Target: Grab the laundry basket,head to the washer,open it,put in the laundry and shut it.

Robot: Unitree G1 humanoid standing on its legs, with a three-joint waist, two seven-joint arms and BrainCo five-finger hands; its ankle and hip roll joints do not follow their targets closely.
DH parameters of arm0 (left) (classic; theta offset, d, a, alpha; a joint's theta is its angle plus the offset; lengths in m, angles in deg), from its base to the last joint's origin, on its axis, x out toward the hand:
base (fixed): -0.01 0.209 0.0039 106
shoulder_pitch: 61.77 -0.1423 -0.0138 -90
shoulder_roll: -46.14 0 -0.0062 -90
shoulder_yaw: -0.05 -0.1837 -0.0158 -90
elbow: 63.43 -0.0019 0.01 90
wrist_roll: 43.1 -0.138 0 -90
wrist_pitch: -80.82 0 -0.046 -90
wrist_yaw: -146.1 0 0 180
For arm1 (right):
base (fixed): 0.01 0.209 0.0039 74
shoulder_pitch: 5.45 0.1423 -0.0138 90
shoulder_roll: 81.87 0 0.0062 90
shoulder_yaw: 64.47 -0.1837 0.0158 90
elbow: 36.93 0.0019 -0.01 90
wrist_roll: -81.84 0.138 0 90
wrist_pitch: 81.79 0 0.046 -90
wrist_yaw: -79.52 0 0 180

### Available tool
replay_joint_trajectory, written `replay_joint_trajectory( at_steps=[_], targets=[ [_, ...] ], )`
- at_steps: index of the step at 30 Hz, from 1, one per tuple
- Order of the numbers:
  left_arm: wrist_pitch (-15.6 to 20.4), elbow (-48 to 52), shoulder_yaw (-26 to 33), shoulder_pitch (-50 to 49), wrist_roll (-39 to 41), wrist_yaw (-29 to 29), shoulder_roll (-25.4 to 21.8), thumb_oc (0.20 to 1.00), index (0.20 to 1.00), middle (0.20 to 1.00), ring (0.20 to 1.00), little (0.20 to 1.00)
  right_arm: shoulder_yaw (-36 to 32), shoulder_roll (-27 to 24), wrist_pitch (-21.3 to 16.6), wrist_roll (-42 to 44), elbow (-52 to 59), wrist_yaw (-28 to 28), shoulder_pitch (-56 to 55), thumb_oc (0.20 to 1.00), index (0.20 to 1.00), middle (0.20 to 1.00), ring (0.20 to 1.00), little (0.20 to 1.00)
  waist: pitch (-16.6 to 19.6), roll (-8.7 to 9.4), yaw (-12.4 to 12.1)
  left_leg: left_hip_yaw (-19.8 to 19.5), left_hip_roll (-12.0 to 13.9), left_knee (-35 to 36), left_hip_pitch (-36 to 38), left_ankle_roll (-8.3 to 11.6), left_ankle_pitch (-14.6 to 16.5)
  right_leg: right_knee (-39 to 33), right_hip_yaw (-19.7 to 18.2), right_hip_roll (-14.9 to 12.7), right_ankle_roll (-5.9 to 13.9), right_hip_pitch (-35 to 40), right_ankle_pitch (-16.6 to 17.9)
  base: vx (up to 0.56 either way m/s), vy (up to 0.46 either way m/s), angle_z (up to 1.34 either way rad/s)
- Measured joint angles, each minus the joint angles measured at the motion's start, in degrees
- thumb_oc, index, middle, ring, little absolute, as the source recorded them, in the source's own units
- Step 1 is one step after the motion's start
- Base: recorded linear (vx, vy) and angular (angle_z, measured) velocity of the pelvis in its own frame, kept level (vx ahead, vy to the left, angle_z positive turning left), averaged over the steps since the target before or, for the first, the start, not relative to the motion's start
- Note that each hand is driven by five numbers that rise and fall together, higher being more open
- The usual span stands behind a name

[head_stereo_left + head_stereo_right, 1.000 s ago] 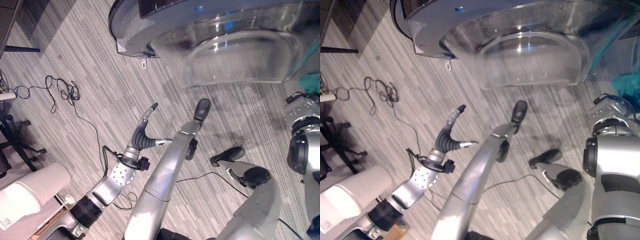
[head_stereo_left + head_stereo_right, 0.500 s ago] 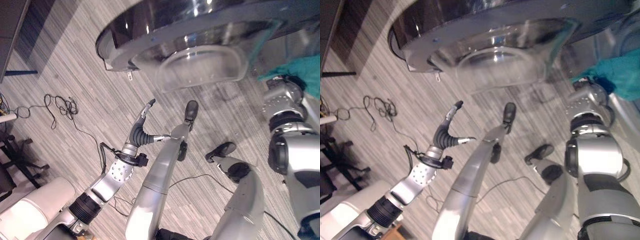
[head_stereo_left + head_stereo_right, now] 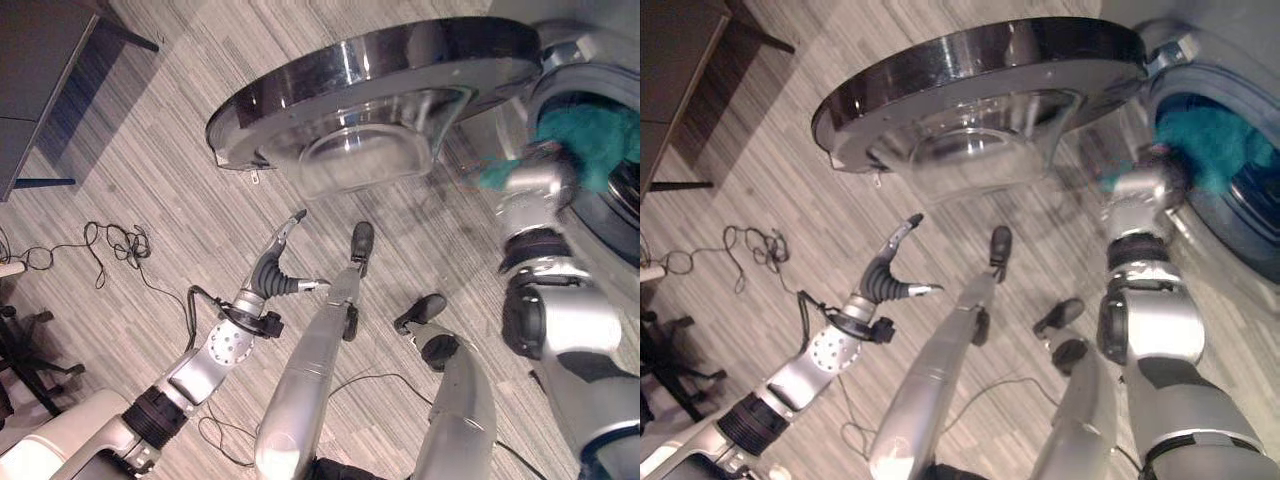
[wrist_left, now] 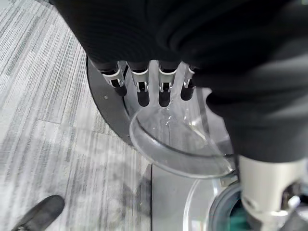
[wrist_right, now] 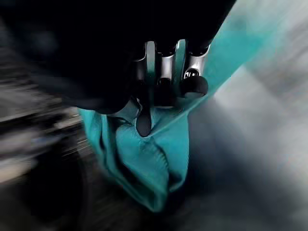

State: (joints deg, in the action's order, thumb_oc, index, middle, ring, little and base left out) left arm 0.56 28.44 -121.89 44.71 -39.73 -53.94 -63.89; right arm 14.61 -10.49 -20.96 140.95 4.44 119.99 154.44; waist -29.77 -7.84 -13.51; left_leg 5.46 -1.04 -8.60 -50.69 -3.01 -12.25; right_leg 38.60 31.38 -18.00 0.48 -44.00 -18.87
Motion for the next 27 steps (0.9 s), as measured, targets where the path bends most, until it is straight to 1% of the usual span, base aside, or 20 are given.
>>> replay_joint_trajectory(
  at_steps=[1,3,4,5,6,7,9,10,11,12,13,14,16,19,21,22,23,24,25,27],
  targets=[
    [0.02,0.02,0.55,-0.75,0.00,0.40,0.04,1.000,1.000,1.000,1.000,1.000,2.63,-1.74,-0.58,-7.47,4.16,1.87,-5.00,0.200,0.200,0.200,0.200,0.200,0.00,0.01,0.35,0.01,-0.21,0.61,0.05,-0.08,-0.12,-0.24,-0.10,-0.03,0.20,-0.15,0.18,0.01,0.019,-0.03],
    [-0.01,-0.24,1.15,-1.69,0.01,0.92,-0.15,1.000,1.000,1.000,1.000,1.000,0.37,1.38,-0.69,-11.80,10.67,6.88,-6.55,0.200,0.200,0.200,0.200,0.200,-0.05,0.09,1.71,0.80,-0.25,0.84,0.47,-0.27,-0.23,-0.55,-1.01,-0.02,0.36,-0.27,0.57,0.02,0.063,-0.11],
    [0.03,-0.21,1.24,-1.63,0.00,1.20,-0.18,1.000,1.000,1.000,1.000,1.000,0.75,2.19,-0.43,-14.08,11.47,8.34,-6.71,0.200,0.200,0.200,0.200,0.200,-0.05,0.09,2.08,1.17,-0.27,0.83,0.90,-0.32,-0.20,-0.59,-1.50,-0.07,0.48,-0.12,0.78,0.03,0.080,-0.15],
    [0.04,-0.14,1.26,-1.47,0.00,1.47,-0.21,1.000,1.000,1.000,1.000,1.000,0.86,2.45,0.68,-16.11,12.12,9.63,-6.99,0.200,0.200,0.200,0.200,0.200,-0.10,0.17,2.16,1.47,-0.27,0.87,1.21,-0.40,-0.12,-0.90,-1.90,-0.07,0.48,-0.01,0.92,0.02,0.070,-0.23],
    [0.13,0.05,1.81,-1.18,-0.01,1.79,-0.67,1.000,1.000,1.000,1.000,1.000,1.19,2.64,3.52,-22.47,13.71,13.13,-8.05,0.200,0.200,0.200,0.200,0.200,-0.09,0.15,2.16,2.06,-0.35,0.87,1.91,-0.86,0.25,-1.04,-3.21,-0.07,0.75,0.02,1.08,0.03,0.087,-0.23],
    [0.15,0.08,1.97,-1.15,0.01,1.85,-1.14,1.000,1.000,1.000,1.000,1.000,1.49,2.54,4.67,-25.45,14.51,14.17,-8.54,0.200,0.200,0.200,0.200,0.200,-0.09,0.15,2.28,2.07,-0.38,0.87,2.03,-0.86,0.24,-0.99,-3.54,-0.06,0.86,0.02,1.16,0.02,0.064,-0.22],
    [0.15,0.06,2.41,-1.61,0.02,2.69,-2.61,1.000,1.000,1.000,1.000,1.000,2.68,1.15,10.04,-36.01,15.43,17.64,-9.59,0.200,0.200,0.200,0.200,0.200,-0.11,0.19,2.60,2.58,-0.51,0.87,2.74,-1.03,0.36,-1.10,-4.36,-0.17,1.20,0.30,1.59,0.01,0.048,-0.14],
    [0.16,0.04,2.59,-1.89,0.02,2.77,-2.55,1.000,1.000,1.000,1.000,1.000,3.78,0.68,11.30,-37.93,15.80,18.32,-10.21,0.200,0.200,0.200,0.200,0.200,-0.11,0.19,2.76,2.76,-0.51,0.87,3.00,-1.05,0.37,-1.32,-4.56,-0.19,1.28,0.49,1.69,0.00,0.057,-0.12],
    [0.36,-0.27,2.97,-1.93,-0.04,2.97,-2.58,1.000,1.000,1.000,1.000,1.000,5.56,-0.57,14.36,-41.11,15.46,18.71,-10.75,0.200,0.200,0.200,0.200,0.200,-0.11,0.19,2.91,2.82,-0.50,0.88,3.27,-1.11,0.41,-1.59,-4.65,-0.15,1.44,0.80,1.79,0.00,0.045,-0.05],
    [0.61,-0.44,3.00,-1.97,-0.04,3.01,-2.66,1.000,1.000,1.000,1.000,1.000,8.17,-2.89,16.03,-43.10,15.05,18.62,-11.49,0.476,0.476,0.476,0.476,0.476,-0.11,0.19,2.93,2.82,-0.51,0.88,3.50,-1.16,0.45,-1.59,-4.66,-0.16,1.45,1.05,1.79,0.00,0.000,0.00],
    [1.02,-0.68,3.20,-2.41,-0.06,2.94,-2.74,1.000,1.000,1.000,1.000,1.000,13.86,-6.67,18.46,-45.93,12.86,17.78,-11.37,1.000,1.000,1.000,1.000,1.000,-0.10,0.17,3.33,2.78,-0.47,0.88,3.86,-1.19,0.46,-1.41,-4.69,-0.15,1.47,1.32,1.80,0.00,0.000,0.00],
    [1.27,-0.70,3.27,-2.43,-0.08,2.94,-2.74,1.000,1.000,1.000,1.000,1.000,15.17,-7.23,19.37,-46.79,11.84,16.82,-10.86,1.000,1.000,1.000,1.000,1.000,-0.10,0.17,3.46,2.78,-0.38,0.88,4.00,-1.18,0.47,-1.37,-4.72,-0.11,1.44,1.41,1.81,0.00,-0.002,-0.03],
    [1.46,-0.70,3.10,-2.35,-0.10,2.95,-2.31,1.000,1.000,1.000,1.000,1.000,16.70,-6.11,19.24,-44.93,8.59,12.83,-9.70,1.000,1.000,1.000,1.000,1.000,-0.10,0.17,3.61,2.82,-0.09,0.87,4.21,-1.18,0.47,-1.12,-4.78,0.11,1.37,1.41,1.85,0.01,-0.015,-0.05],
    [1.59,-0.68,3.29,-2.56,-0.08,3.12,-1.95,1.000,1.000,1.000,1.000,1.000,19.58,-5.74,19.58,-40.16,-1.37,6.29,-6.34,1.000,1.000,1.000,1.000,1.000,-0.07,0.23,3.59,2.86,0.27,0.87,4.52,-1.17,0.49,-1.13,-5.04,0.52,1.04,1.51,1.88,0.00,0.001,-0.03],
    [1.59,-0.67,3.92,-2.97,-0.05,3.29,-2.01,1.000,1.000,1.000,1.000,1.000,19.59,-5.78,20.36,-36.50,-4.20,1.74,-4.89,1.000,1.000,1.000,1.000,1.000,-0.02,0.32,3.68,3.09,0.54,0.84,4.53,-1.12,0.49,-1.03,-5.61,0.84,0.72,1.20,1.90,-0.01,0.008,-0.12],
    [1.39,-0.67,4.24,-3.03,-0.02,4.18,-2.04,1.000,1.000,1.000,1.000,1.000,21.41,-5.05,20.73,-31.59,-12.93,-4.12,-1.90,1.000,1.000,1.000,1.000,1.000,0.29,0.84,4.05,3.15,0.72,0.90,4.49,-0.98,0.40,-0.81,-5.85,0.97,0.50,0.85,2.14,-0.01,0.022,-0.13],
    [1.35,-0.64,4.27,-3.19,-0.02,4.55,-2.11,1.000,1.000,1.000,1.000,1.000,22.00,-4.03,21.18,-29.85,-15.83,-5.82,-1.82,1.000,1.000,1.000,1.000,1.000,0.79,1.68,4.13,3.25,0.73,1.07,4.30,-0.74,0.70,-0.71,-6.11,1.00,0.27,0.35,2.01,-0.01,0.016,-0.12],
    [1.08,-0.67,4.37,-3.69,-0.03,5.38,-2.53,1.000,1.000,1.000,1.000,1.000,24.29,-1.79,21.70,-26.22,-20.04,-9.04,-1.32,1.000,1.000,1.000,1.000,1.000,1.55,3.02,4.85,3.29,0.88,1.03,3.61,-0.65,0.71,-0.81,-6.29,1.23,-0.07,-0.36,1.83,-0.01,0.016,-0.09],
    [0.38,-0.79,4.36,-3.84,-0.03,5.96,-2.56,1.000,1.000,1.000,1.000,1.000,24.28,0.41,21.73,-23.64,-20.12,-11.31,-2.60,1.000,1.000,1.000,1.000,1.000,2.05,4.01,5.30,3.43,0.91,1.21,3.40,-0.64,0.70,-0.95,-6.49,1.32,-0.06,-0.76,1.87,0.00,0.011,-0.09],
    [-0.06,-0.63,4.72,-4.03,-0.02,7.41,-2.56,1.000,1.000,1.000,1.000,1.000,21.57,3.60,21.91,-19.09,-19.36,-15.07,-4.13,1.000,1.000,1.000,1.000,1.000,2.23,4.36,5.58,3.92,0.95,1.36,3.49,-0.39,0.52,-1.51,-7.12,1.69,0.24,-0.81,2.37,-0.01,0.011,-0.11]
  ],
)
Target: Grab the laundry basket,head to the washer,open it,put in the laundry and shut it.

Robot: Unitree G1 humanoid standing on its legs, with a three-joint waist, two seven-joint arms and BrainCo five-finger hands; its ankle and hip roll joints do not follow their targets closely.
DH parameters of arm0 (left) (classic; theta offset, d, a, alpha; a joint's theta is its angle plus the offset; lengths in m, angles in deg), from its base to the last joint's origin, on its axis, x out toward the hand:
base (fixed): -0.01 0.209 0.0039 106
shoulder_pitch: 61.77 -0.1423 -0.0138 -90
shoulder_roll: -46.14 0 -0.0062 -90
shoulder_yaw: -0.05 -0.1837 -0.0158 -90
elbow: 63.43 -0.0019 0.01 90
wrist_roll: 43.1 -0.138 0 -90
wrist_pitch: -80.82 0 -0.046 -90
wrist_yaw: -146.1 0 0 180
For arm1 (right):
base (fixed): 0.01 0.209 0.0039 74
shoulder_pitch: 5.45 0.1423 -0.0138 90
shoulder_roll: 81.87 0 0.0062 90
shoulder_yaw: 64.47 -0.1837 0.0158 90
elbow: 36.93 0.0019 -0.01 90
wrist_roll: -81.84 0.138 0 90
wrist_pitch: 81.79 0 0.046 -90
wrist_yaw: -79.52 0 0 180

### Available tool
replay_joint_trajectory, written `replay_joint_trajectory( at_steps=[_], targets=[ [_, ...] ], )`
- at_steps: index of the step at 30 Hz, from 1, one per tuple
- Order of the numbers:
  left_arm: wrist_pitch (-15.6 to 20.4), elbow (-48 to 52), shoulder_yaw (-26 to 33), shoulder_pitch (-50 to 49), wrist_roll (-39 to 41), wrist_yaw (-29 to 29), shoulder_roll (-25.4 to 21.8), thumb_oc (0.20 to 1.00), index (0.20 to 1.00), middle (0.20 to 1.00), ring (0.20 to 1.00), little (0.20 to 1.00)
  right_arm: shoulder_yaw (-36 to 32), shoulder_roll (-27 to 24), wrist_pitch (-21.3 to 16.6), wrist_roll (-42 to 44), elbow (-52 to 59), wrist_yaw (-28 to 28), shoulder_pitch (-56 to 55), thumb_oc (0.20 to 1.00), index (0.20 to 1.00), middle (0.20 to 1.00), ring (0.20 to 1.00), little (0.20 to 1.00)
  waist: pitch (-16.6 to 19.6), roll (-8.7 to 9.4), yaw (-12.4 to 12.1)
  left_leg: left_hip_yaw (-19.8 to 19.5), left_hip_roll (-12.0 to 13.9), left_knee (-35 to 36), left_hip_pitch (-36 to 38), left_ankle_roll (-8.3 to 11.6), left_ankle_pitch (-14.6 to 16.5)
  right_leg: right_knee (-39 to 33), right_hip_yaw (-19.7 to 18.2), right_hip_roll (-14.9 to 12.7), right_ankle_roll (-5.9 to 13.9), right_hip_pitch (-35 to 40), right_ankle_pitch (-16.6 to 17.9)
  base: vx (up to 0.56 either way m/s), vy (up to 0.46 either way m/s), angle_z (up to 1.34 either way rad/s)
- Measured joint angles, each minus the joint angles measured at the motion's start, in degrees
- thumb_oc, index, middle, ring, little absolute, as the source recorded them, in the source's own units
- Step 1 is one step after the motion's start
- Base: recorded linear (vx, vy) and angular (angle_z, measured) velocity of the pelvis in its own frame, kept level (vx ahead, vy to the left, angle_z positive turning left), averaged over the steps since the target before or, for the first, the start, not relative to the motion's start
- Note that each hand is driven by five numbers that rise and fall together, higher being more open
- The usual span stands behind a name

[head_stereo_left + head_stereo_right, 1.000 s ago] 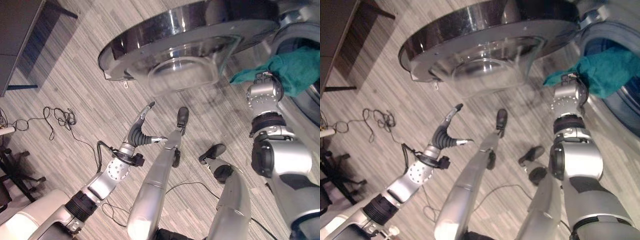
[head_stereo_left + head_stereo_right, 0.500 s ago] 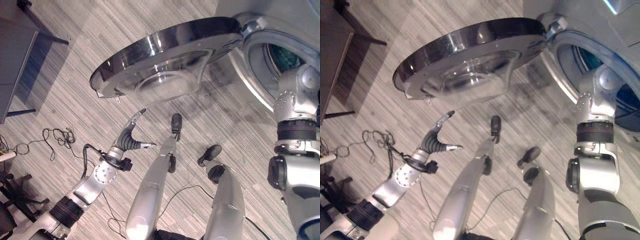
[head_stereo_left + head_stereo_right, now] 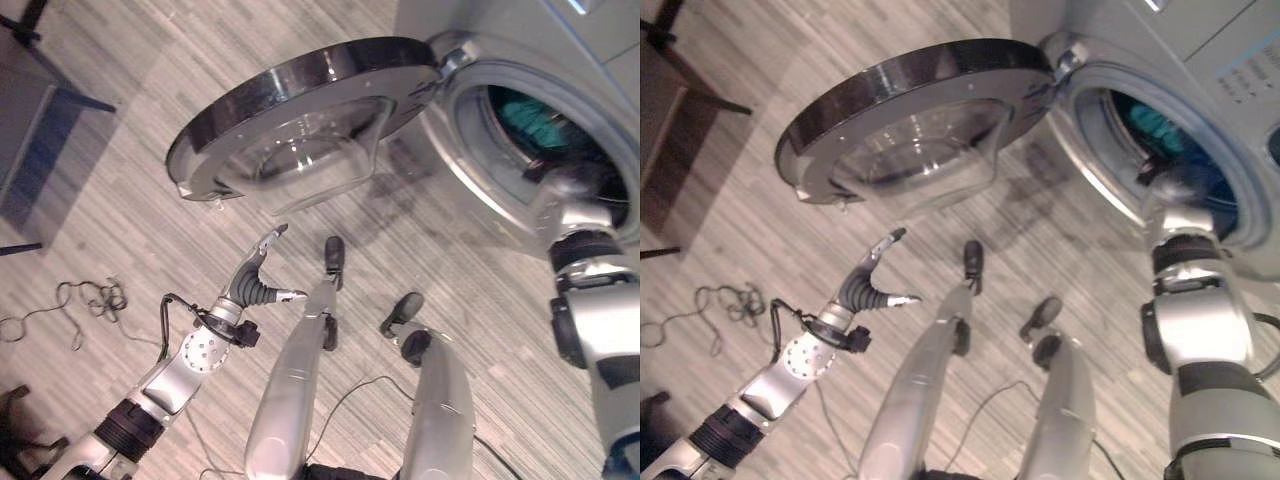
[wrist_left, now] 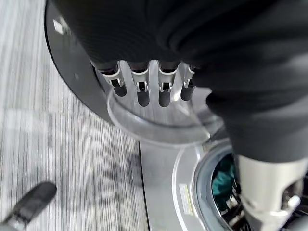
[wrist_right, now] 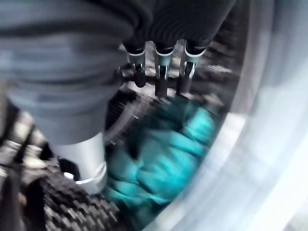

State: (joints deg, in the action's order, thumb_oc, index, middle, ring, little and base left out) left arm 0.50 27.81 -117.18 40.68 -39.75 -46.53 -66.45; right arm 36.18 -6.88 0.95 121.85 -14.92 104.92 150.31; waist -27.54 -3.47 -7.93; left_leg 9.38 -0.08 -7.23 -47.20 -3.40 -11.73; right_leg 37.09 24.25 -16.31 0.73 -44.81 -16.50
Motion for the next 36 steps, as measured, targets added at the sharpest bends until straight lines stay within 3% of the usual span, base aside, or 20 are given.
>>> replay_joint_trajectory(
  at_steps=[3,7,9,15,17,19,22,25,28,31,36],
  targets=[
    [-0.27,-0.24,2.87,-2.47,0.04,0.59,0.22,1.000,1.000,1.000,1.000,1.000,-1.01,3.07,-0.71,6.53,7.93,-4.40,-5.45,1.000,1.000,1.000,1.000,1.000,0.00,0.00,-0.28,0.18,0.20,-0.03,0.27,-0.06,0.01,-1.58,0.25,0.49,0.48,0.97,0.73,0.00,0.005,-0.02],
    [-1.22,-0.79,5.12,-3.50,-0.02,0.54,1.91,1.000,1.000,1.000,1.000,1.000,-3.42,7.37,-3.96,6.18,29.96,-4.63,-20.18,1.000,1.000,1.000,1.000,1.000,-0.07,0.10,-0.27,-0.29,0.20,-0.13,2.27,-0.12,0.05,-2.68,0.94,0.81,0.52,4.11,0.75,0.00,0.003,0.05],
    [-1.19,-1.17,5.89,-3.73,-0.06,0.49,3.18,1.000,1.000,1.000,1.000,1.000,-1.86,9.16,-4.32,4.73,34.97,-5.09,-26.62,1.000,1.000,1.000,1.000,1.000,-0.04,0.27,0.46,-0.75,0.47,-0.15,5.07,-0.06,1.03,-4.23,1.35,1.37,0.61,7.45,0.80,0.01,-0.007,0.03],
    [-1.36,-1.96,6.14,-6.80,-2.18,2.31,3.37,1.000,1.000,1.000,1.000,1.000,4.23,13.36,-4.51,-2.30,44.83,-10.90,-45.06,1.000,1.000,1.000,1.000,1.000,2.03,3.72,2.13,-0.38,1.50,-0.24,9.36,1.09,2.73,-6.63,0.93,2.79,0.75,12.30,0.86,0.06,-0.017,-0.09],
    [-1.85,-2.05,6.10,-7.73,-2.27,3.20,3.35,1.000,1.000,1.000,1.000,1.000,5.22,13.82,-3.36,-4.33,45.06,-12.69,-49.46,1.000,1.000,1.000,1.000,1.000,2.24,4.08,2.45,-0.46,1.70,-0.22,11.51,1.21,3.01,-8.07,1.15,3.27,0.89,15.02,1.19,0.08,-0.010,-0.06],
    [-2.15,-2.01,6.58,-12.16,-2.47,4.32,2.49,1.000,1.000,1.000,1.000,1.000,6.85,13.87,-1.62,-6.78,43.30,-15.47,-58.28,1.000,1.000,1.000,1.000,1.000,7.17,4.97,2.65,-0.46,1.72,0.15,14.00,1.87,4.44,-10.41,1.30,3.85,1.36,18.40,1.19,0.14,-0.024,-0.01],
    [-2.34,-3.06,8.46,-15.70,-4.25,4.97,2.73,1.000,1.000,1.000,1.000,1.000,7.37,15.11,0.57,-10.28,36.75,-17.71,-63.40,1.000,1.000,1.000,1.000,1.000,8.97,5.87,2.72,-0.72,1.81,1.07,20.97,1.99,5.28,-15.39,2.27,5.08,2.21,27.30,1.95,0.11,-0.006,0.05],
    [-2.50,-5.40,9.48,-18.10,-4.70,4.93,3.08,1.000,1.000,1.000,1.000,1.000,6.49,17.09,2.71,-14.36,30.99,-18.84,-65.96,1.000,1.000,1.000,1.000,1.000,13.45,6.94,3.16,-0.86,1.82,1.68,24.28,2.45,6.41,-19.08,2.81,6.09,2.57,31.97,2.33,0.07,0.012,0.03],
    [-2.78,-7.03,10.60,-18.89,-6.24,4.94,3.57,1.000,1.000,1.000,1.000,1.000,5.96,17.25,3.68,-16.60,28.60,-19.51,-66.11,1.000,1.000,1.000,1.000,1.000,13.94,7.15,3.74,-0.77,1.91,1.74,27.58,2.65,7.21,-21.51,2.99,6.63,2.84,36.17,2.76,0.02,-0.010,-0.01],
    [-3.80,-7.45,11.22,-19.02,-6.95,5.00,4.45,1.000,1.000,1.000,1.000,1.000,4.47,17.25,4.22,-17.38,28.37,-19.85,-67.23,1.000,1.000,1.000,1.000,1.000,14.91,7.31,4.15,-0.63,1.97,2.14,30.88,2.77,7.82,-24.10,2.95,7.21,2.95,40.14,3.30,0.06,-0.032,-0.05],
    [-4.92,-10.50,12.82,-20.58,-9.05,4.99,7.31,1.000,1.000,1.000,1.000,1.000,1.66,16.38,5.15,-17.93,33.76,-20.53,-69.80,1.000,1.000,1.000,1.000,1.000,20.17,8.40,5.90,0.74,2.30,3.96,37.06,3.33,8.85,-29.02,1.54,8.46,3.02,46.56,4.48,0.01,-0.033,-0.18]
  ],
)
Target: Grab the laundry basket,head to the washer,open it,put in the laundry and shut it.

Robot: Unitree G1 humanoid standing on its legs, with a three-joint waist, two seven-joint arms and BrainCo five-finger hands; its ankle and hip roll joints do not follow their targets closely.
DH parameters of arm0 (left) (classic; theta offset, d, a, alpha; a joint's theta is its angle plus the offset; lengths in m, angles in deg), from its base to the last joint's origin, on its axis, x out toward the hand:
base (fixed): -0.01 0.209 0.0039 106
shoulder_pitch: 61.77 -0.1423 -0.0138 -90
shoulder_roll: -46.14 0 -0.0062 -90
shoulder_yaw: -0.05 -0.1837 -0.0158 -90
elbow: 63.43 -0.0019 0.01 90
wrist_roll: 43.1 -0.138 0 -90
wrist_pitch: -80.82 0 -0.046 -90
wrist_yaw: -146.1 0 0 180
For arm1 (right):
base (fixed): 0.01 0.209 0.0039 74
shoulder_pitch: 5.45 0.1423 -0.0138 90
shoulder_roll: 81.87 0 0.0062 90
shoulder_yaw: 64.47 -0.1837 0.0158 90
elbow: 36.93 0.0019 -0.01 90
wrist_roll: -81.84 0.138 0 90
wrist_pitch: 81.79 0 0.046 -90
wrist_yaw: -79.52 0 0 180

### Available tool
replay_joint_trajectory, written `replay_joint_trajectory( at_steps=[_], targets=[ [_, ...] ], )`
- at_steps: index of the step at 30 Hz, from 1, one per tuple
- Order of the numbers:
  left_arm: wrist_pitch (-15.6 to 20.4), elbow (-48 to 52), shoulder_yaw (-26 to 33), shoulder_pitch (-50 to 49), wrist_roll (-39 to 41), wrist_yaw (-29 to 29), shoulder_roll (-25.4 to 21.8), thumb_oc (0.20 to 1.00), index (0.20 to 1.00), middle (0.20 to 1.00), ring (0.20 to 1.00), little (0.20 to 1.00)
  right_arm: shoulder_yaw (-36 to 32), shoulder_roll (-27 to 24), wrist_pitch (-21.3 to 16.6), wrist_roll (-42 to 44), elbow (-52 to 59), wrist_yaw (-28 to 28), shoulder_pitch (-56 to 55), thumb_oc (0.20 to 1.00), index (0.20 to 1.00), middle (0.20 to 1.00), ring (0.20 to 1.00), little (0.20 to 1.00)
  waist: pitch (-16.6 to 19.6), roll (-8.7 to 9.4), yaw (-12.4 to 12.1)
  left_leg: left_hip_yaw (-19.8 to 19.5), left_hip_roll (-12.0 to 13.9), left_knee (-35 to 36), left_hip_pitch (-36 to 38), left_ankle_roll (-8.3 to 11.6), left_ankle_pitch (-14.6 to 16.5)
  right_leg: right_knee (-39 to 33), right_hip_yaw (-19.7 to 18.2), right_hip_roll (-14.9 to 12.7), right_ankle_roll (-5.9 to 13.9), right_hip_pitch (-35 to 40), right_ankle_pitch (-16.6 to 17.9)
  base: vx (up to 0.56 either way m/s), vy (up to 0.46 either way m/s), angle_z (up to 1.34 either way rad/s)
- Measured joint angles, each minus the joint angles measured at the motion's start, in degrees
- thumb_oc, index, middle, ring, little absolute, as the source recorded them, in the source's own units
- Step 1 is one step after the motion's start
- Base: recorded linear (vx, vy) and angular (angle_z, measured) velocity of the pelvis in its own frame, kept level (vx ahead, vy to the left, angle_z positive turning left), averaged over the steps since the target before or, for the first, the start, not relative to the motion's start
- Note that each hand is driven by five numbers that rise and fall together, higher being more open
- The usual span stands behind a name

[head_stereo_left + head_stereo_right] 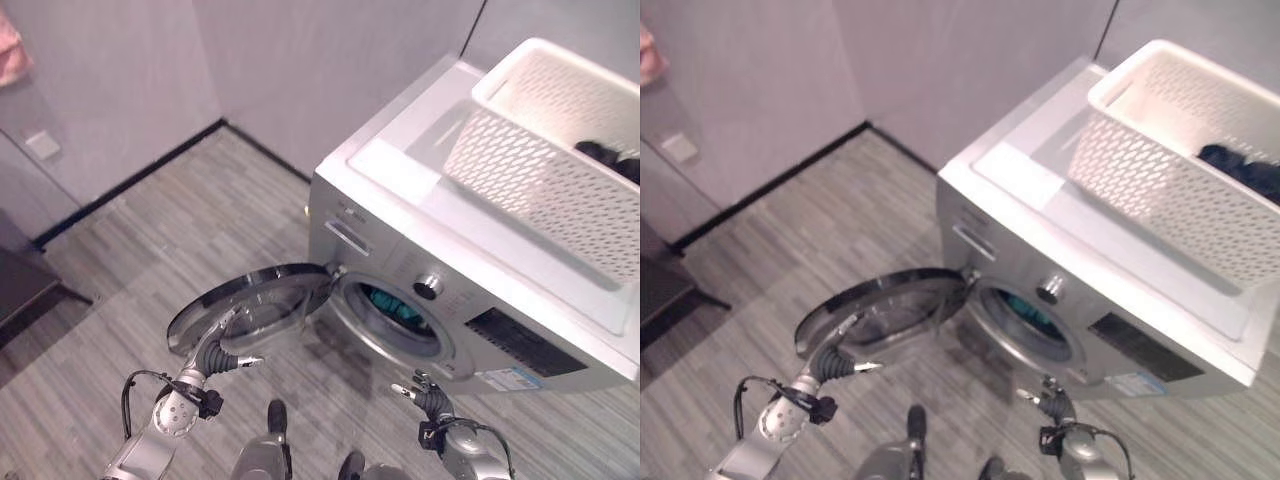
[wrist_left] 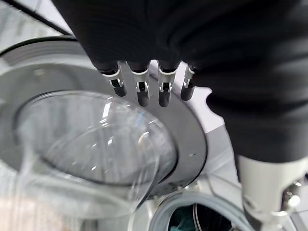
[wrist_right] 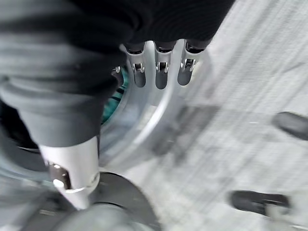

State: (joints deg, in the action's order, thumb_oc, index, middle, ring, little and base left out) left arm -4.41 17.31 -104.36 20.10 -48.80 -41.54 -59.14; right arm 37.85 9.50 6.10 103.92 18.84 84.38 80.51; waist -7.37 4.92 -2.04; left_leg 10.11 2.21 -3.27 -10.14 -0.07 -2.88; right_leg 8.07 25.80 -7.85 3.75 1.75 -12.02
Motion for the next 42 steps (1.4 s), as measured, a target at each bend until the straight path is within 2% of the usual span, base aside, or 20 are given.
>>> replay_joint_trajectory(
  at_steps=[3,6,9,11,12,13,16,17,19,21,24,30,32,34,35,36,38,39,41,42],
  targets=[
    [-0.02,-1.03,-0.08,-0.55,-1.43,0.14,1.76,1.000,1.000,1.000,1.000,1.000,-4.89,-1.95,-0.02,-1.81,7.32,0.74,-2.44,1.000,1.000,1.000,1.000,1.000,1.37,-0.06,1.09,1.46,0.08,1.80,3.47,0.11,0.02,-1.26,-0.49,0.13,-0.03,2.49,0.11,-0.03,-0.027,-0.15],
    [-0.03,-1.34,-0.32,-0.62,-2.18,0.42,3.25,1.000,1.000,1.000,1.000,1.000,-9.04,-6.17,0.67,-5.45,12.80,2.57,-4.17,1.000,1.000,1.000,1.000,1.000,2.39,-1.19,1.53,2.11,-0.01,3.24,5.35,0.22,-0.07,-3.13,-1.59,0.56,0.10,4.29,1.01,0.03,-0.018,-0.16],
    [-0.04,-1.34,-0.17,-0.31,-2.18,0.56,3.75,1.000,1.000,1.000,1.000,1.000,-11.75,-6.63,1.10,-7.09,18.50,4.89,-7.06,1.000,1.000,1.000,1.000,1.000,2.86,-1.98,3.02,2.51,0.10,4.11,6.36,0.51,-0.29,-4.59,-1.87,1.05,0.05,5.46,1.93,0.04,-0.028,-0.10],
    [-0.01,-1.25,0.26,-0.33,-2.17,0.70,5.45,1.000,1.000,1.000,1.000,1.000,-16.26,-6.81,1.45,-7.38,28.20,6.53,-11.74,1.000,1.000,1.000,1.000,1.000,3.10,-2.94,3.49,2.96,-0.13,5.89,7.42,0.54,-0.99,-6.50,-2.11,1.29,0.23,6.32,3.11,0.02,-0.019,-0.10],
    [-0.02,-1.32,0.21,-0.41,-2.17,0.82,5.56,1.000,1.000,1.000,1.000,1.000,-17.15,-6.80,1.65,-7.60,29.47,7.32,-12.28,1.000,1.000,1.000,1.000,1.000,3.06,-2.97,4.09,3.00,-0.18,6.16,7.83,0.55,-1.03,-7.07,-2.23,1.35,0.28,6.84,3.36,0.01,-0.008,-0.09],
    [-0.02,-1.33,0.18,-0.44,-2.17,1.04,5.62,1.000,1.000,1.000,1.000,1.000,-18.29,-6.64,1.02,-8.52,29.83,8.92,-12.45,1.000,1.000,1.000,1.000,1.000,3.05,-2.99,4.49,3.04,-0.24,6.61,8.23,0.60,-1.12,-7.38,-2.23,1.40,0.33,7.17,3.47,0.00,-0.007,-0.05],
    [-0.03,-1.37,-0.02,-0.06,-2.18,1.25,5.74,1.000,1.000,1.000,1.000,1.000,-29.47,-6.26,-2.38,-13.07,40.72,17.90,-12.19,1.000,1.000,1.000,1.000,1.000,3.20,-3.36,6.18,3.28,-0.27,8.53,9.24,0.64,-1.59,-7.79,-2.93,1.52,0.41,7.24,3.56,0.00,-0.003,-0.10],
    [-0.03,-1.36,-0.07,0.38,-2.17,1.20,5.81,1.000,1.000,1.000,1.000,1.000,-34.13,-6.16,-5.08,-14.55,43.60,22.52,-8.18,1.000,1.000,1.000,1.000,1.000,3.27,-3.46,6.20,3.56,-0.23,8.50,9.36,0.70,-1.66,-7.94,-3.23,1.61,0.42,7.22,3.75,-0.01,0.001,-0.08],
    [-0.03,-1.36,-0.17,0.84,-2.17,0.97,5.81,1.000,1.000,1.000,1.000,1.000,-39.03,-6.78,-8.25,-17.26,47.08,27.67,-1.42,1.000,1.000,1.000,1.000,1.000,3.92,-3.64,6.03,3.49,-0.16,8.49,9.32,0.90,-1.78,-8.01,-3.24,1.69,0.42,7.08,3.90,-0.01,0.004,-0.02],
    [-0.03,-1.34,-0.23,0.97,-2.16,-0.12,6.12,1.000,1.000,1.000,1.000,1.000,-39.80,-6.90,-9.42,-22.36,50.86,32.31,3.18,1.000,1.000,1.000,1.000,1.000,4.66,-3.92,5.94,3.49,-0.17,8.48,9.24,1.01,-1.86,-8.18,-3.22,1.75,0.41,7.06,3.90,0.00,0.000,0.00],
    [-0.09,-1.09,-0.46,1.20,-2.18,-0.96,6.94,1.000,1.000,1.000,1.000,1.000,-39.76,-6.49,-8.64,-27.10,52.40,36.48,5.05,1.000,1.000,1.000,1.000,1.000,4.89,-4.32,5.45,3.11,-0.37,8.46,9.15,0.98,-1.85,-8.25,-2.92,1.71,0.40,7.20,3.90,0.00,0.037,0.07],
    [-0.05,-0.74,-0.59,1.35,-2.22,-1.02,6.94,1.000,1.000,1.000,1.000,1.000,-39.76,-6.86,-5.41,-30.48,51.25,39.80,5.01,1.000,1.000,1.000,1.000,1.000,5.01,-4.52,6.00,3.35,-0.40,8.47,9.51,0.51,-1.53,-8.21,-3.71,1.58,0.40,7.19,3.90,0.00,0.028,-0.09],
    [-0.02,-0.99,-0.53,1.36,-2.26,-1.02,6.84,1.000,1.000,1.000,1.000,1.000,-37.72,-13.53,-3.61,-32.00,48.73,38.49,5.17,1.000,1.000,1.000,1.000,1.000,5.04,-4.28,5.85,4.62,-0.30,8.52,10.23,0.16,-1.28,-8.22,-5.06,1.45,0.40,7.32,3.90,0.00,0.022,-0.29],
    [0.02,-0.99,-0.53,1.66,-2.39,-0.96,6.85,1.000,1.000,1.000,1.000,1.000,-37.10,-16.29,-2.58,-32.06,47.47,37.78,6.20,1.000,1.000,1.000,1.000,1.000,4.96,-3.78,5.95,4.79,-0.20,8.52,10.35,0.16,-1.27,-8.24,-5.33,1.51,0.40,7.31,3.90,0.01,0.009,-0.11],
    [0.02,-1.01,-0.54,1.80,-2.95,-0.87,6.81,1.000,1.000,1.000,1.000,1.000,-36.43,-19.54,-1.28,-32.08,45.32,37.09,7.39,1.000,1.000,1.000,1.000,1.000,4.70,-3.25,5.85,4.80,-0.17,8.52,10.36,0.16,-1.24,-8.22,-5.38,1.54,0.40,7.37,3.91,0.00,0.000,0.00],
    [0.07,-0.93,-0.49,2.23,-3.62,-0.58,6.75,1.000,1.000,1.000,1.000,1.000,-36.23,-27.12,0.87,-32.49,40.75,35.16,9.39,1.000,1.000,1.000,1.000,1.000,4.74,-3.40,5.58,4.72,-0.16,8.39,10.32,0.16,-1.24,-8.17,-5.28,1.51,0.42,7.40,3.92,-0.01,0.011,0.03],
    [0.06,-1.03,-0.23,2.05,-3.88,-0.41,6.76,1.000,1.000,1.000,1.000,1.000,-35.92,-32.64,2.14,-32.66,36.72,34.34,12.08,1.000,1.000,1.000,1.000,1.000,4.43,-2.36,4.60,4.59,-0.14,8.22,10.32,0.16,-1.24,-8.27,-5.21,1.54,0.42,7.52,3.92,-0.01,0.009,0.05],
    [0.07,-1.01,-0.34,1.82,-3.89,0.03,6.72,1.000,1.000,1.000,1.000,1.000,-35.78,-37.92,3.15,-33.49,32.31,33.23,14.10,1.000,1.000,1.000,1.000,1.000,4.45,-2.30,4.16,4.39,-0.12,7.86,10.20,0.17,-1.24,-8.22,-5.00,1.53,0.42,7.50,3.93,0.00,0.008,0.05],
    [0.09,-1.31,-0.06,1.12,-3.87,0.52,6.76,1.000,1.000,1.000,1.000,1.000,-35.06,-42.18,4.40,-34.19,28.43,31.70,17.17,1.000,1.000,1.000,1.000,1.000,3.99,-0.92,2.83,4.33,-0.03,7.72,10.12,0.19,-1.21,-8.32,-5.00,1.63,0.42,7.68,3.93,0.02,0.008,0.04],
    [0.09,-1.80,-0.08,0.93,-3.87,0.86,6.75,1.000,1.000,1.000,1.000,1.000,-34.27,-44.89,5.02,-34.22,26.12,30.31,18.99,1.000,1.000,1.000,1.000,1.000,3.97,-0.90,2.60,4.14,-0.04,7.46,10.04,0.24,-1.13,-8.32,-4.85,1.63,0.42,7.82,3.93,0.01,0.011,0.04]
  ],
)
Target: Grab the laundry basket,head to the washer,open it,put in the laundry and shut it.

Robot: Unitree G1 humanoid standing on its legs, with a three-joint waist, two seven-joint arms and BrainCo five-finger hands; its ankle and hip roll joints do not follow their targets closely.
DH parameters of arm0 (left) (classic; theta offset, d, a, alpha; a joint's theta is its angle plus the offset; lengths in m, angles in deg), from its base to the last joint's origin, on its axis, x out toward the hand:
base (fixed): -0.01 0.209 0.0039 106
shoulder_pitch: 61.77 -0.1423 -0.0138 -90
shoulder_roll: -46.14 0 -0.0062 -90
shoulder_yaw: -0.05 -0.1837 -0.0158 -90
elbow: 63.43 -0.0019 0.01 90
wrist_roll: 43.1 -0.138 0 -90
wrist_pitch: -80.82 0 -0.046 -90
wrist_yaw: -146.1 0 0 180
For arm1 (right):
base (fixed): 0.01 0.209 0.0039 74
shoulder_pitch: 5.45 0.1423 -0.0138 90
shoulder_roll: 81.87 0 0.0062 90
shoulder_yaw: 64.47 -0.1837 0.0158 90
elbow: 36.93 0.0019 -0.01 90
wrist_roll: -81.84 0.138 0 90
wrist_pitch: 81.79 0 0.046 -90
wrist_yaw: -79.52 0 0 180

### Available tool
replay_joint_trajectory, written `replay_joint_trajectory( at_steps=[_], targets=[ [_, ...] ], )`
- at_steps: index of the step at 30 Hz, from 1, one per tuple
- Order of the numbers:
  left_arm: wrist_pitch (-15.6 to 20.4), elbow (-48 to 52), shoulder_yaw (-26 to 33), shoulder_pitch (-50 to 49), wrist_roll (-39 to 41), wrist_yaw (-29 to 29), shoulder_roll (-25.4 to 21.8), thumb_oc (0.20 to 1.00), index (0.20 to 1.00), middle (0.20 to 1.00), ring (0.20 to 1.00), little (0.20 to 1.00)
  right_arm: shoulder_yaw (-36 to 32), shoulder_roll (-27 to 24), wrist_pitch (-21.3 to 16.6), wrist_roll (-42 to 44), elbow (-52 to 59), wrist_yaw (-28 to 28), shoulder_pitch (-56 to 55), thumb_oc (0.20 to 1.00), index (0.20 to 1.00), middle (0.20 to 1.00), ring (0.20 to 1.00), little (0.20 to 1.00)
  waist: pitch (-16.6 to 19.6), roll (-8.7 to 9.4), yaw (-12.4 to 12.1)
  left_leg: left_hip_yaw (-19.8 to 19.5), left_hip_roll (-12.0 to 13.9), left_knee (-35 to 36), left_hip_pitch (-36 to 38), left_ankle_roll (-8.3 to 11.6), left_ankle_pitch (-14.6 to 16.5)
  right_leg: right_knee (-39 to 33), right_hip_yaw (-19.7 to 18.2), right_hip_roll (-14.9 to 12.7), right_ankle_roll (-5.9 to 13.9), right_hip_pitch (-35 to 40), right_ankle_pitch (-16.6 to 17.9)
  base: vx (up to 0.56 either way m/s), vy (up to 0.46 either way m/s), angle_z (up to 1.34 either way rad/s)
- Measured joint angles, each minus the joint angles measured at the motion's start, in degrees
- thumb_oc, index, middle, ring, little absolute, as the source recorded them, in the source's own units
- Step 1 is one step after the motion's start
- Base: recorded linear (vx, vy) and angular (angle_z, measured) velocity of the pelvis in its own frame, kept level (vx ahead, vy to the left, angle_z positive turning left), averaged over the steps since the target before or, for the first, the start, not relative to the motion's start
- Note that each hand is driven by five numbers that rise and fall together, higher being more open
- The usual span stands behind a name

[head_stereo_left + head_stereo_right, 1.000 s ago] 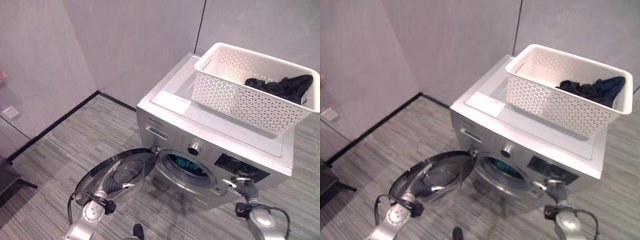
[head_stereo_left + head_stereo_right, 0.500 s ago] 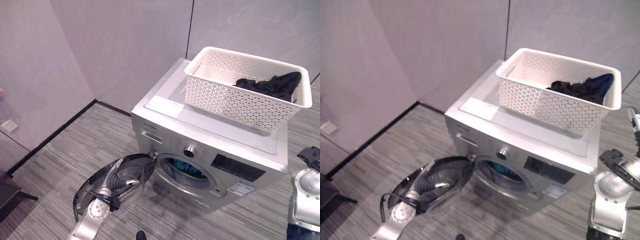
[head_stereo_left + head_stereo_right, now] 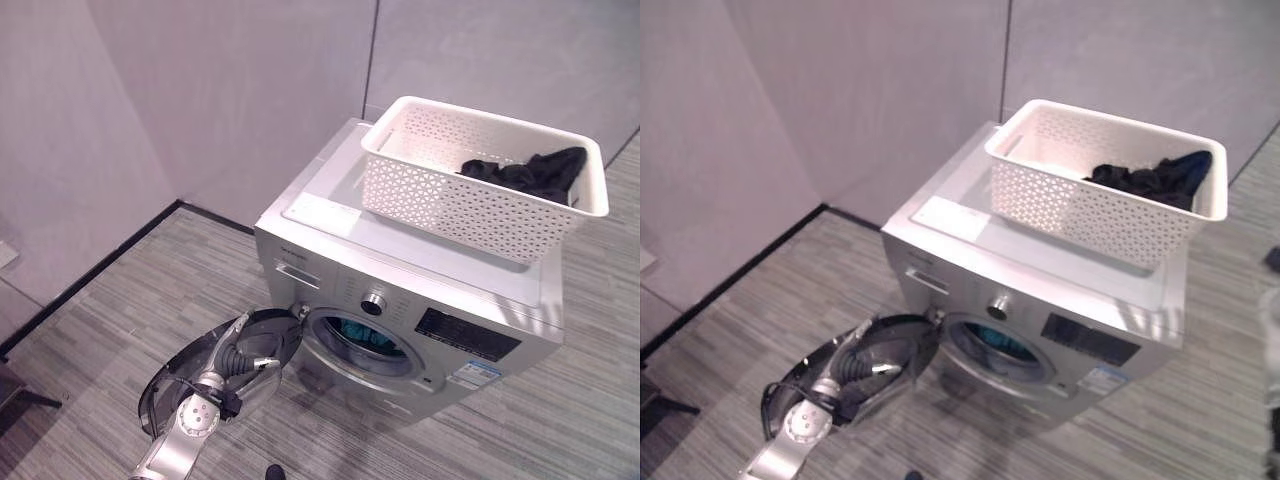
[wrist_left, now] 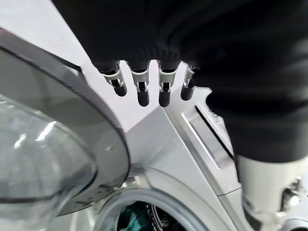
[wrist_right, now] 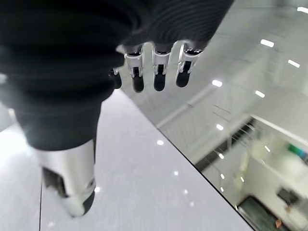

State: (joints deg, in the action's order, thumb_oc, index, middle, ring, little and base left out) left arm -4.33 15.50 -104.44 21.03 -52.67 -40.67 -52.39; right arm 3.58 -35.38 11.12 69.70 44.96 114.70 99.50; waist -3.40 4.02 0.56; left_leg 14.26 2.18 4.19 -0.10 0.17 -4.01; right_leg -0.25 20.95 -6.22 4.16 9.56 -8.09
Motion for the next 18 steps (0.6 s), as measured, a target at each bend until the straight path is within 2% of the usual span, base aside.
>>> replay_joint_trajectory(
  at_steps=[1,2,3,5,6,7,8,10,14,16,18],
  targets=[
    [-0.04,-0.95,0.08,-0.40,0.03,0.68,-0.08,1.000,1.000,1.000,1.000,1.000,1.82,-3.58,0.28,-0.04,-3.48,-2.13,3.78,1.000,1.000,1.000,1.000,1.000,-0.06,0.61,-0.68,-0.13,0.01,-0.05,0.10,0.18,0.15,0.00,0.04,0.02,0.00,-0.01,0.00,0.03,0.008,0.03],
    [-0.06,-1.32,0.14,-0.71,0.07,0.99,-0.16,1.000,1.000,1.000,1.000,1.000,6.52,-6.89,0.68,0.02,-7.80,-3.86,8.31,1.000,1.000,1.000,1.000,1.000,-0.45,1.32,-0.87,-0.05,0.01,-0.14,0.11,0.24,0.22,0.10,-0.07,-0.01,0.01,0.02,0.00,0.00,0.000,0.00],
    [-0.05,-1.24,-0.04,-0.63,0.07,1.44,-0.39,1.000,1.000,1.000,1.000,1.000,10.83,-11.41,1.36,0.10,-12.11,-6.51,12.31,1.000,1.000,1.000,1.000,1.000,-0.47,1.03,-1.19,-0.01,-0.01,-0.16,0.00,0.24,0.21,0.13,-0.07,-0.09,0.04,-0.17,0.02,0.00,0.000,0.00],
    [-0.09,-1.47,0.62,-0.86,0.14,1.56,-0.60,1.000,1.000,1.000,1.000,1.000,16.20,-13.40,1.76,0.17,-16.22,-9.05,19.65,1.000,1.000,1.000,1.000,1.000,-0.69,2.18,-1.86,0.10,-0.06,-0.09,0.05,0.24,0.27,0.16,-0.13,-0.12,0.10,-0.20,0.06,0.02,0.003,-0.03],
    [-0.17,-1.74,-0.12,-0.13,0.55,2.01,-1.69,1.000,1.000,1.000,1.000,1.000,28.76,-15.62,1.91,1.52,-24.15,-11.77,31.11,1.000,1.000,1.000,1.000,1.000,-0.80,2.16,-1.76,0.30,-0.03,-0.35,-0.04,0.18,0.40,0.12,-0.33,-0.17,0.20,-0.17,0.11,0.03,-0.001,-0.04],
    [0.01,-1.60,-0.12,0.38,0.59,2.39,-2.01,1.000,1.000,1.000,1.000,1.000,34.02,-16.78,1.89,2.20,-27.38,-13.89,35.48,1.000,1.000,1.000,1.000,1.000,-0.98,2.51,-2.36,0.28,-0.10,-0.30,0.00,0.17,0.41,0.06,-0.21,-0.23,0.23,-0.17,0.13,0.04,-0.007,-0.08],
    [0.01,-1.90,0.20,0.70,0.66,2.45,-2.49,1.000,1.000,1.000,1.000,1.000,43.28,-16.51,1.91,2.32,-31.77,-16.71,43.05,1.000,1.000,1.000,1.000,1.000,-1.20,3.10,-2.47,0.52,-0.07,-0.22,0.12,0.16,0.42,-0.06,-0.30,-0.23,0.29,-0.20,0.17,0.03,-0.017,-0.03],
    [-0.01,-3.59,0.06,1.66,0.69,2.79,-2.67,1.000,1.000,1.000,1.000,1.000,54.93,-14.73,1.31,2.33,-37.69,-21.01,53.02,1.000,1.000,1.000,1.000,1.000,-1.34,3.46,-2.55,0.56,-0.05,-0.13,-0.02,0.16,0.40,-0.27,-0.32,-0.18,0.34,-0.34,0.27,0.01,-0.008,-0.03],
    [-0.04,-5.78,-0.90,3.09,0.69,3.18,-2.50,1.000,1.000,1.000,1.000,1.000,62.33,-8.58,-0.59,2.32,-45.34,-26.23,59.33,1.000,1.000,1.000,1.000,1.000,-1.63,4.32,-3.57,0.25,-0.25,-0.10,-1.10,0.16,0.40,-1.31,0.05,-0.08,0.27,-0.57,0.60,0.01,-0.020,0.04],
    [-0.05,-5.88,-1.12,2.90,0.77,3.44,-2.71,1.000,1.000,1.000,1.000,1.000,62.69,-4.36,-1.05,2.29,-51.62,-27.78,59.53,1.000,1.000,1.000,1.000,1.000,-1.69,4.45,-4.42,0.18,-0.25,-0.07,-1.37,0.16,0.40,-1.79,0.20,0.06,0.12,-0.55,0.81,0.01,-0.036,0.06],
    [-0.03,-5.78,-1.67,3.16,1.44,3.65,-2.70,1.000,1.000,1.000,1.000,1.000,62.78,-2.18,-0.71,2.30,-58.19,-29.53,59.31,1.000,1.000,1.000,1.000,1.000,-1.69,4.44,-5.37,-0.39,-0.32,-0.10,-2.38,0.16,0.37,-2.42,0.78,0.20,0.07,-1.01,0.92,0.00,-0.027,0.18]
  ],
)
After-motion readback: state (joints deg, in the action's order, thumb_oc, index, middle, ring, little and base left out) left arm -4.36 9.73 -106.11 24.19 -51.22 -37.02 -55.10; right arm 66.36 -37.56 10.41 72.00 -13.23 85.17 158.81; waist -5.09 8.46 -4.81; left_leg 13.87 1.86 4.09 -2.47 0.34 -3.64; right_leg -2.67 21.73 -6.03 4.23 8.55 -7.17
